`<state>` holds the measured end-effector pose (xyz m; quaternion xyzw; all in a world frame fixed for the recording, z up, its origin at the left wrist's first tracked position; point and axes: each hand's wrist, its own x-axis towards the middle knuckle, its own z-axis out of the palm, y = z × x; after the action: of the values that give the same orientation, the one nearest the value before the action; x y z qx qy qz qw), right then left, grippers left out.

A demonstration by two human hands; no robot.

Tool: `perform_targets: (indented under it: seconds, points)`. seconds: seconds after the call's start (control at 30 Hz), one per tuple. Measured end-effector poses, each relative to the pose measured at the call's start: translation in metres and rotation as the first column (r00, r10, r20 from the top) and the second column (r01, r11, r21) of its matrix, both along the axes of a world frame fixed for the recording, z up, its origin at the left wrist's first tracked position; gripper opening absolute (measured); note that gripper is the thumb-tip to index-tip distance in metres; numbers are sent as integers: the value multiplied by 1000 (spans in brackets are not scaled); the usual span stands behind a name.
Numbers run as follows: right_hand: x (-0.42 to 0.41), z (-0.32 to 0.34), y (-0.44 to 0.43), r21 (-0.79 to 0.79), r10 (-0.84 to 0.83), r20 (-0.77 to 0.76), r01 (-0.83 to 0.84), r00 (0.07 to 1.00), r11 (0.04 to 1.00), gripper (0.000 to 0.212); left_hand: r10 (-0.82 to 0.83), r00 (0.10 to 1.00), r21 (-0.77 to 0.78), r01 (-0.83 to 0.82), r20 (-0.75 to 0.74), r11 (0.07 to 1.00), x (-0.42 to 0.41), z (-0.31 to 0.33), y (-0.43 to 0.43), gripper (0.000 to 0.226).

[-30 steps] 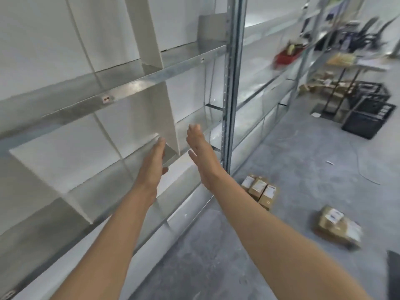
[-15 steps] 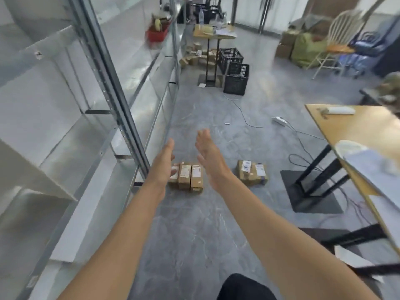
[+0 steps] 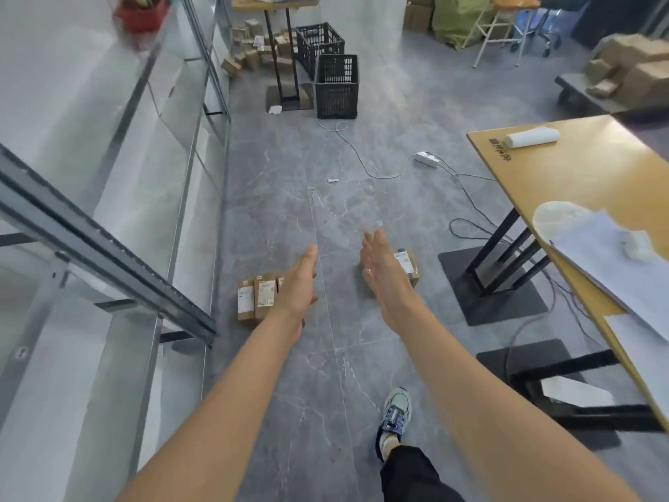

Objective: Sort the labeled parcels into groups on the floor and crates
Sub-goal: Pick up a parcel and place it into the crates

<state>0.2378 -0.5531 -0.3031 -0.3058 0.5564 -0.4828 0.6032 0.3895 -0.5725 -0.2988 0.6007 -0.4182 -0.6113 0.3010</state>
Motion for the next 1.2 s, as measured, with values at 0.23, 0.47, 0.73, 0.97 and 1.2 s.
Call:
perform_targets:
  seconds: [0.23,0.47,0.73,0.97,1.2]
  points:
    - [-104,-48,-80,177,-123,-30,127,992,976,81,7,1000,112,-9,17,994,-86,-33,-83,63]
    - [-163,-87,-154,248,-101,-50,111,994,962,49,-11,1000,210,10,5,978,-132,-76,-160,68]
    - [-206,-158,-268,394,-74,-127,119,989,911,44,-68,997,327,54,30,944,-174,-167,-278,68]
    - [-242,-232,-350,530,-71,-182,158,981,833,52,-148,986,466,93,83,880,-202,-261,-371,75]
    - [-277,-377,-413,618,5,-159,96,987,780,36,-146,981,564,48,130,825,-227,-381,-423,68]
